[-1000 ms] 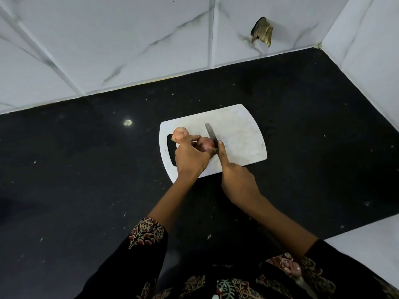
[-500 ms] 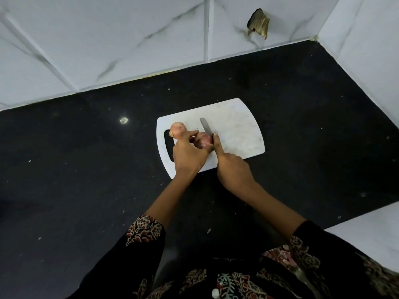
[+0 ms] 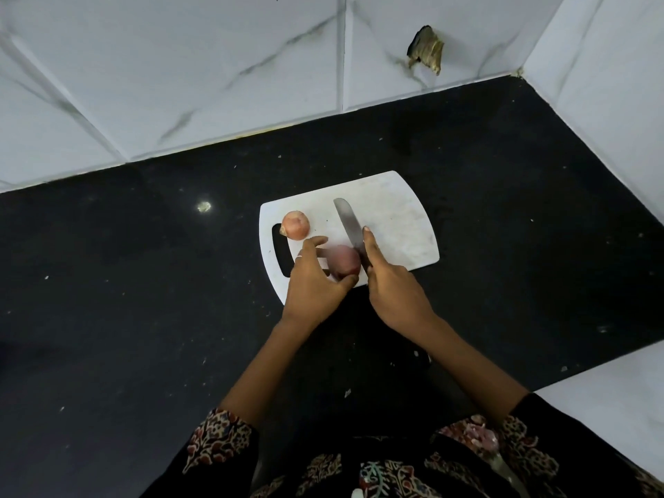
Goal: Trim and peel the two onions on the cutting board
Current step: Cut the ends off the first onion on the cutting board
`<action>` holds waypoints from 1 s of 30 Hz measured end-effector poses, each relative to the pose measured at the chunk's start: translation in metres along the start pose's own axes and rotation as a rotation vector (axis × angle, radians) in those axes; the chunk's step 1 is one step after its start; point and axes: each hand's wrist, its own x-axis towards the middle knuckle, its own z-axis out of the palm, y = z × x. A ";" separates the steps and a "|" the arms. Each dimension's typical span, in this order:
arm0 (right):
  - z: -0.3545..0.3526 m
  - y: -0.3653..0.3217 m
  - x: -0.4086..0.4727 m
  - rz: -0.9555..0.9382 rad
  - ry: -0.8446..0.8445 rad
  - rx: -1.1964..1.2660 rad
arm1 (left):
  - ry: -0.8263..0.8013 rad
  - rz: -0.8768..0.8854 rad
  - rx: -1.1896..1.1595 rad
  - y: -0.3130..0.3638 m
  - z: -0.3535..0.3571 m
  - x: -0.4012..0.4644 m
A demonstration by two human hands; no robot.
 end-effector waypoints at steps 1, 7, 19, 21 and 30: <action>0.000 -0.001 0.000 -0.005 -0.006 0.001 | -0.032 -0.006 0.037 -0.001 -0.002 0.005; -0.007 -0.001 -0.001 -0.029 0.019 0.011 | -0.010 0.051 0.097 -0.001 -0.002 0.011; -0.009 -0.001 -0.005 -0.052 0.035 -0.096 | 0.038 0.171 0.159 -0.002 0.004 0.002; -0.009 0.000 -0.005 -0.045 0.030 -0.122 | 0.044 0.186 0.168 -0.001 0.005 0.004; -0.015 -0.006 0.006 -0.085 -0.047 -0.318 | 0.040 0.241 0.118 -0.005 0.008 0.004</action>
